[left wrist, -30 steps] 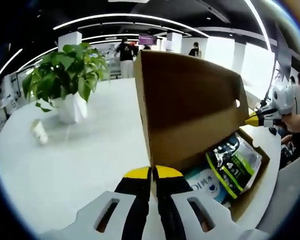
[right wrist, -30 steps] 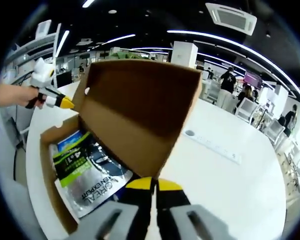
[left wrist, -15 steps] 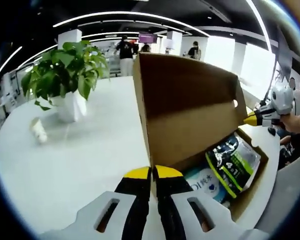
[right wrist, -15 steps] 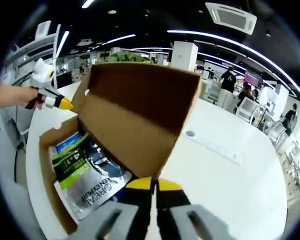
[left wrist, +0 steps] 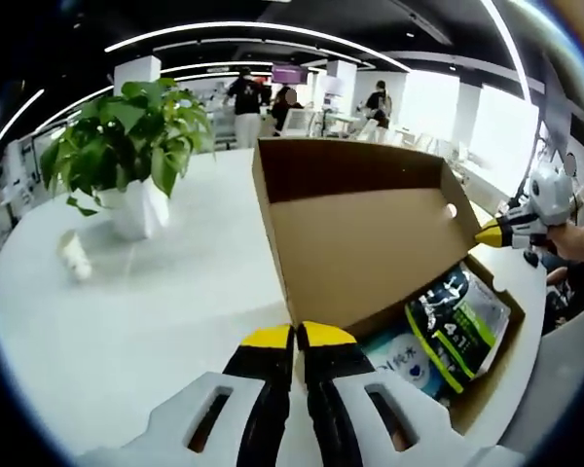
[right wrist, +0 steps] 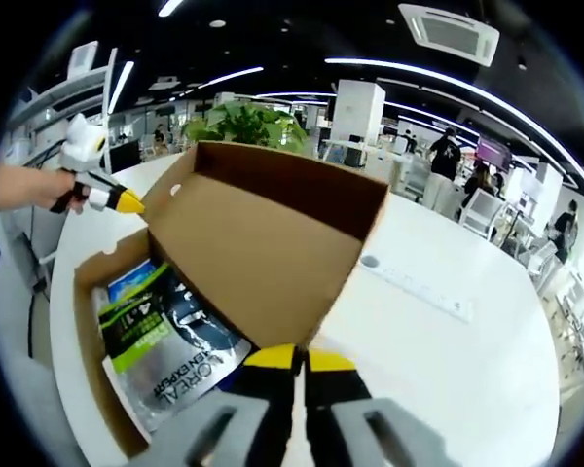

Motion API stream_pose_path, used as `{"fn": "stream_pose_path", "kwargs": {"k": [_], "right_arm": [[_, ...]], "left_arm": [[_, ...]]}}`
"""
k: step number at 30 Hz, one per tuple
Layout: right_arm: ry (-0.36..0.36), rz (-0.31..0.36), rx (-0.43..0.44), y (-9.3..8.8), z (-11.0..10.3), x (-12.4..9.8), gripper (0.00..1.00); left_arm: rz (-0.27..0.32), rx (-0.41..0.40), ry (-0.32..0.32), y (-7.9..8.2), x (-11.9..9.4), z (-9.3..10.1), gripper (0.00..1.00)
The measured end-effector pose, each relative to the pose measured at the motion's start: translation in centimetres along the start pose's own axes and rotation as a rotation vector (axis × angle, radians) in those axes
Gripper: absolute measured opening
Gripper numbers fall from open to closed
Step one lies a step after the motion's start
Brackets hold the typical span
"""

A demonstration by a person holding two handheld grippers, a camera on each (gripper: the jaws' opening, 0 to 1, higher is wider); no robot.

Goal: Operate the shoe box by opening the lid, removing the specified soft item, and placing it in the target area until the item is outside and the box remains undamaged.

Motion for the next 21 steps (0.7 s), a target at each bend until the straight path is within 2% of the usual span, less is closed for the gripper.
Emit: {"fn": "stream_pose_path", "kwargs": {"k": [21], "right_arm": [[0.002, -0.014, 0.008, 0.27, 0.39, 0.77, 0.0]], "left_arm": [[-0.009, -0.01, 0.005, 0.47, 0.64, -0.46, 0.01]]}}
Point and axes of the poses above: the point that each gripper's makers call its tool centre point, and the gripper's own axes: x roughly forward along the fingers, z roughly to its right, y roughly out of its top, the point moved 2 cm from there along -x, roughly backward along the fingers, and after that the axes turned 6 degrees about -y, right-handed, at the moved point
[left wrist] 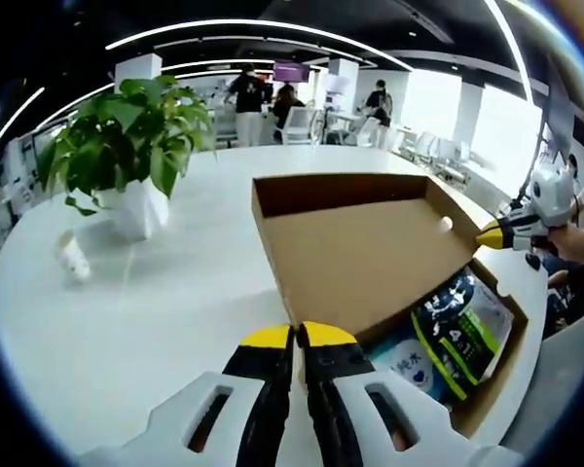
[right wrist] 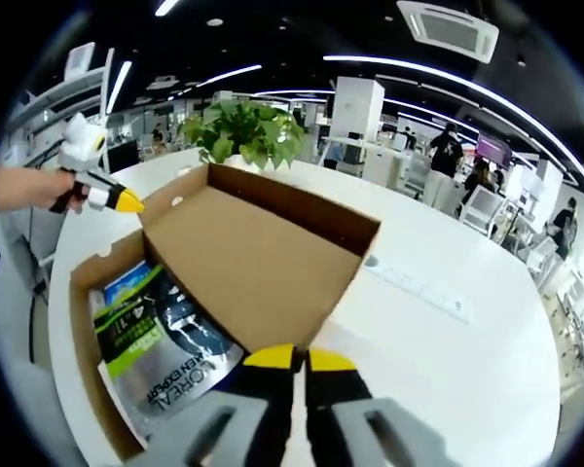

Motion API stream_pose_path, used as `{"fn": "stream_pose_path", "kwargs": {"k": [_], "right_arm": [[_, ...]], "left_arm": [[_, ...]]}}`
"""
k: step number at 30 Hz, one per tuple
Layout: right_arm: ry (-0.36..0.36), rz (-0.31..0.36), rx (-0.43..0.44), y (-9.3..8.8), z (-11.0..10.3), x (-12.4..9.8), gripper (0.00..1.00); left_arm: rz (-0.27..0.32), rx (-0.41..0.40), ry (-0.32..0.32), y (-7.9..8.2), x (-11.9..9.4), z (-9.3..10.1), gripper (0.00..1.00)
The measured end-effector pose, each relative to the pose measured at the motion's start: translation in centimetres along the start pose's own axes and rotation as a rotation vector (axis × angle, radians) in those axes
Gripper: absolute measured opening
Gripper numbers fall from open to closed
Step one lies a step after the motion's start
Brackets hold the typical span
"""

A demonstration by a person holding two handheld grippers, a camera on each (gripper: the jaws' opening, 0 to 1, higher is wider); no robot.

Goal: Operate the shoe box by opening the lid, removing the specified soft item, and placing it in the target area until the item is outside and the box remains undamaged.

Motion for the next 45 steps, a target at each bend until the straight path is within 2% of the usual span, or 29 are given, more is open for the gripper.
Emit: {"fn": "stream_pose_path", "kwargs": {"k": [45], "right_arm": [[0.012, -0.031, 0.001, -0.1, 0.7, 2.1, 0.0]], "left_arm": [[-0.013, -0.053, 0.038, 0.1, 1.9, -1.0, 0.02]]}}
Point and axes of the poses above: the point that each gripper's makers call its tool centre point, and the gripper's own axes: x roughly forward along the fingers, z roughly to its right, y roughly out of its top, the point moved 2 cm from there along -x, roughly backward along the fingers, and after that the axes turned 6 degrees about -y, right-handed, at the moved point
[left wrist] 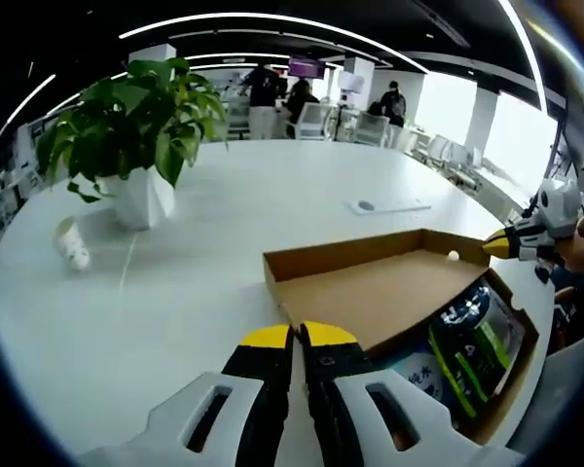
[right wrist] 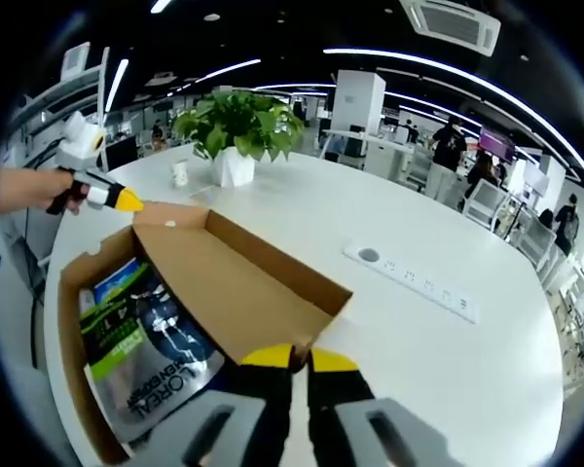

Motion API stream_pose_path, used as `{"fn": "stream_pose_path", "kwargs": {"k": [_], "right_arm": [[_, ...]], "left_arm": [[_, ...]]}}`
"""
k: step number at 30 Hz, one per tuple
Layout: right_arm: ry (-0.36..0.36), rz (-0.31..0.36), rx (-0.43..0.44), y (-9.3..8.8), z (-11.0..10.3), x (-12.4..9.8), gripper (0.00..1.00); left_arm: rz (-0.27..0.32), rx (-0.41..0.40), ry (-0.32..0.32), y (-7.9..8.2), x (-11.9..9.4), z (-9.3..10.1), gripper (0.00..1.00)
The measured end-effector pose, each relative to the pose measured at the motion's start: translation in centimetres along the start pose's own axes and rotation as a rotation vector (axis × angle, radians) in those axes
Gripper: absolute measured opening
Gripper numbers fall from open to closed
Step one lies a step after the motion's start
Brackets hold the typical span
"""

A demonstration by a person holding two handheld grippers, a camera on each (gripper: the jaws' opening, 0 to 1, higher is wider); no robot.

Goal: Operate the shoe box by opening the lid, removing the specified soft item, and placing it in the target area until the item is outside and the box remains undamaged.

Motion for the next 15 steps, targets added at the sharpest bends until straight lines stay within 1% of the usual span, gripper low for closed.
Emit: {"fn": "stream_pose_path", "kwargs": {"k": [3, 7, 15], "right_arm": [[0.002, -0.002, 0.006, -0.05, 0.06, 0.07, 0.0], [0.005, -0.003, 0.025, -0.09, 0.09, 0.02, 0.0], [0.015, 0.0, 0.022, 0.01, 0.01, -0.12, 0.01]], "left_arm": [[-0.01, 0.016, 0.008, -0.02, 0.11, 0.09, 0.02], [-0.016, 0.012, 0.009, -0.02, 0.05, 0.06, 0.02], [-0.012, 0.0, 0.009, 0.06, -0.15, 0.35, 0.02]]}}
Point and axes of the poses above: the point that each gripper's makers call its tool centre point, and the gripper's own axes: x roughly forward along the fingers, z roughly to its right, y roughly out of its top, the point moved 2 cm from there along -x, roughly backward along the fingers, and after that the axes turned 6 degrees about -y, right-handed, at the moved point
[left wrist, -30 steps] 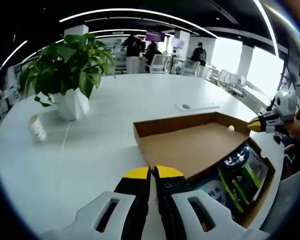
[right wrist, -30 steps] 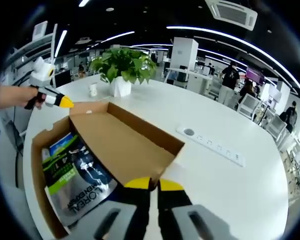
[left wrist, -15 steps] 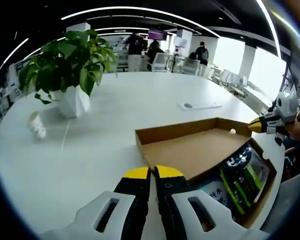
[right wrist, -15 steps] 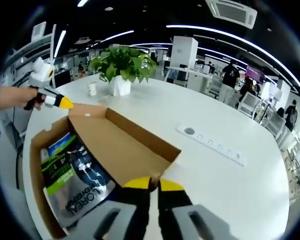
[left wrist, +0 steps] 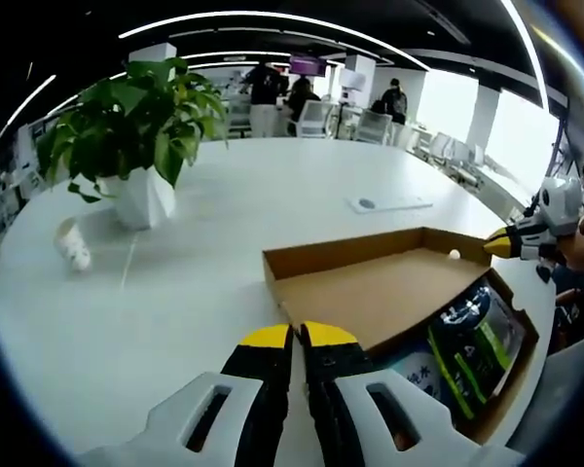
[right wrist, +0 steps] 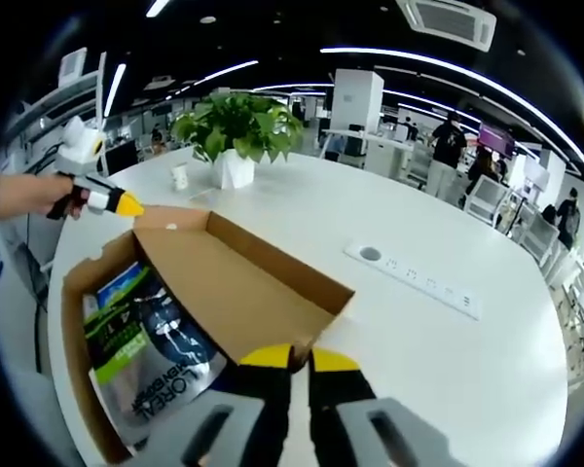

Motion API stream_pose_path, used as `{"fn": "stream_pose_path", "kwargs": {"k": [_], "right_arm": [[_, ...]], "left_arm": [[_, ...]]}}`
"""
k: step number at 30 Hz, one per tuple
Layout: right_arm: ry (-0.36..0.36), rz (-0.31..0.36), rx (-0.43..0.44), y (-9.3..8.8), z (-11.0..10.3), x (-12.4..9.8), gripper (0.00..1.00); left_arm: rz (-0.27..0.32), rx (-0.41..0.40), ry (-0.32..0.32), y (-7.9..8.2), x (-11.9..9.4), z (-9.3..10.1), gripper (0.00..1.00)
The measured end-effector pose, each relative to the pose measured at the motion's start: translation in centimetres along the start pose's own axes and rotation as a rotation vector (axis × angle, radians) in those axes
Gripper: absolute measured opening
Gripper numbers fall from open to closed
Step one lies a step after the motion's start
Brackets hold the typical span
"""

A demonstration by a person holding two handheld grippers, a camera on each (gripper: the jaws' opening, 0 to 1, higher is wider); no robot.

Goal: Operate the shoe box by opening the lid, removing the specified soft item, and placing it in the target area until the item is outside and the box remains undamaged.

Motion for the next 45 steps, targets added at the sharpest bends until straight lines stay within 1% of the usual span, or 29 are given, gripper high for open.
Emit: {"fn": "stream_pose_path", "kwargs": {"k": [2, 7, 10, 11, 14, 19, 21, 27, 31, 34, 41, 45], "right_arm": [[0.001, 0.002, 0.011, 0.0, 0.0, -0.1, 0.01], [0.003, 0.005, 0.004, 0.0, -0.2, -0.4, 0.03], [0.006, 0.02, 0.007, 0.1, -0.4, -0.8, 0.06], [0.009, 0.026, 0.006, 0.1, -0.5, -1.0, 0.07], [0.017, 0.03, -0.002, 0.1, -0.7, -1.3, 0.1], [0.022, 0.05, -0.009, 0.4, -0.7, -2.2, 0.12], [0.032, 0.059, -0.008, 0.6, -0.8, -2.6, 0.12], [0.046, 0.075, -0.016, 0.8, -1.3, -3.8, 0.13], [0.053, 0.078, -0.027, 0.7, -1.7, -4.5, 0.14], [0.065, 0.08, -0.023, 0.5, -2.0, -4.9, 0.16], [0.089, 0.088, -0.026, 0.0, -2.9, -5.8, 0.2], [0.111, 0.078, -0.028, -0.4, -3.5, -6.0, 0.22]], "left_arm": [[-0.006, 0.014, 0.003, 0.0, 0.0, 0.1, 0.02], [-0.015, 0.005, 0.005, 0.1, -0.2, 0.1, 0.02], [-0.022, 0.04, 0.01, 0.2, -0.5, 0.3, 0.02], [-0.021, 0.053, 0.01, 0.3, -0.7, 0.5, 0.03], [-0.019, 0.055, 0.01, 0.4, -1.1, 0.5, 0.04], [-0.004, 0.067, 0.016, 0.8, -1.9, 0.8, 0.05], [0.0, 0.065, 0.003, 1.0, -2.1, 1.2, 0.04], [0.014, 0.077, -0.016, 1.4, -2.7, 2.8, 0.06], [0.009, 0.096, -0.031, 1.1, -2.9, 4.0, 0.08], [0.004, 0.101, -0.044, 0.5, -3.0, 5.0, 0.09], [-0.023, 0.095, -0.068, -1.1, -3.2, 6.5, 0.11], [-0.036, 0.077, -0.09, -2.1, -3.0, 7.3, 0.13]]}}
Point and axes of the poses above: the point that each gripper's makers call its tool centre point, and the gripper's own axes: x roughly forward along the fingers, z roughly to its right, y roughly out of its top, the point moved 2 cm from there along -x, roughly backward along the fingers, and after that the axes turned 6 degrees about -y, right-handed, at the moved point
